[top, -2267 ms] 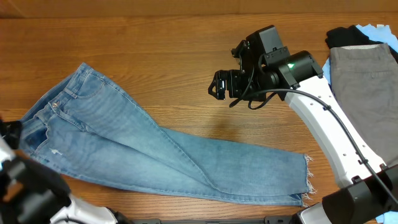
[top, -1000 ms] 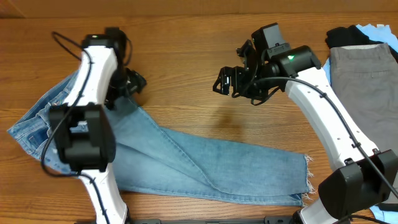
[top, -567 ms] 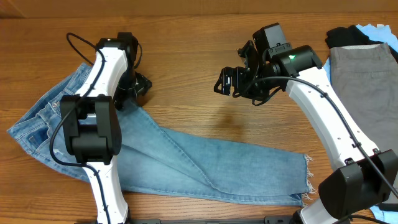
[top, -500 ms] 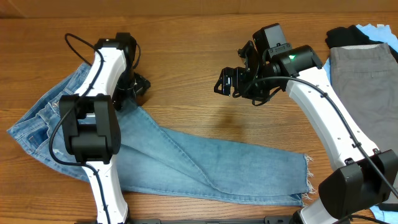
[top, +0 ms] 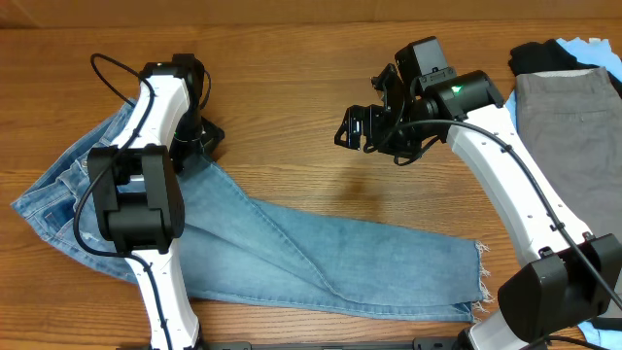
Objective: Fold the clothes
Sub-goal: 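Press the left gripper onto the jeans upper leg to smooth it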
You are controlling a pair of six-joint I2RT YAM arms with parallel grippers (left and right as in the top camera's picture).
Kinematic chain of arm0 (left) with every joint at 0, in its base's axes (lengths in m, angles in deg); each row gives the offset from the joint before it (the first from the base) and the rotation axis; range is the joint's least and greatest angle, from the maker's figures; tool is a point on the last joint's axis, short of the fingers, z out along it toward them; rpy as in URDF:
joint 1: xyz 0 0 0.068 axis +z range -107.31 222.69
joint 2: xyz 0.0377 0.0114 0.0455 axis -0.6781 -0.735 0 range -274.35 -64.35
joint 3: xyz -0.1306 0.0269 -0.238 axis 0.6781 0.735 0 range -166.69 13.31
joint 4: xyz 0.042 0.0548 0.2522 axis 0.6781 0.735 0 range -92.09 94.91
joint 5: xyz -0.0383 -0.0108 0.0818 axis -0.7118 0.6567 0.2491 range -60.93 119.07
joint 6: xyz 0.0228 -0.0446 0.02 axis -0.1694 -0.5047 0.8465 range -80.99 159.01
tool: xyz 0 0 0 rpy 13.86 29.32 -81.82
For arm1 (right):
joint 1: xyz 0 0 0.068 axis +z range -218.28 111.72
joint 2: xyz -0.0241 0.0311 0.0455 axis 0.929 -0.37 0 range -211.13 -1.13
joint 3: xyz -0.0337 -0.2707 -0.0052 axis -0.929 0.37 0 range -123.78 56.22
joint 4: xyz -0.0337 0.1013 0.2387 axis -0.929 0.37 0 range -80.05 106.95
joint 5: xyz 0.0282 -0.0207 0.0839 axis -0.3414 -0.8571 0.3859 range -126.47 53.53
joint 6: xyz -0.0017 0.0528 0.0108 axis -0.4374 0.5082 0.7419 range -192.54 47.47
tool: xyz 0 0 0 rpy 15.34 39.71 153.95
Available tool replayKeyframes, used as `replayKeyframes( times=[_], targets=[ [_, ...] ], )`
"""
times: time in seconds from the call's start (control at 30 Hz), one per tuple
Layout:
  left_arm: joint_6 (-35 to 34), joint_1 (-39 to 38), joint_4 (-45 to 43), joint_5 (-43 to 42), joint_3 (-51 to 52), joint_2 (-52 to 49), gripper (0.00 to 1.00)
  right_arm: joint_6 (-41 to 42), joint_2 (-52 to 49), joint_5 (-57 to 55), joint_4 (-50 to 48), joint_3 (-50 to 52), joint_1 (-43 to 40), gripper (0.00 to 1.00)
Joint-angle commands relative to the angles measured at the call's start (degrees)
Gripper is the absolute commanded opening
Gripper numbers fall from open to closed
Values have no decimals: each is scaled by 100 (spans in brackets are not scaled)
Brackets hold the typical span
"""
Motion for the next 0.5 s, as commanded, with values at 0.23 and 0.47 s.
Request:
replayKeyframes(
  times=[0.23, 0.47],
  targets=[
    [-74, 13, -7, 184, -63, -83, 86, -35, 4, 31, -11, 9, -9, 100],
    [-33, 13, -103, 267, -63, -96, 88, -35, 4, 33, -9, 9, -9, 100]
  ],
)
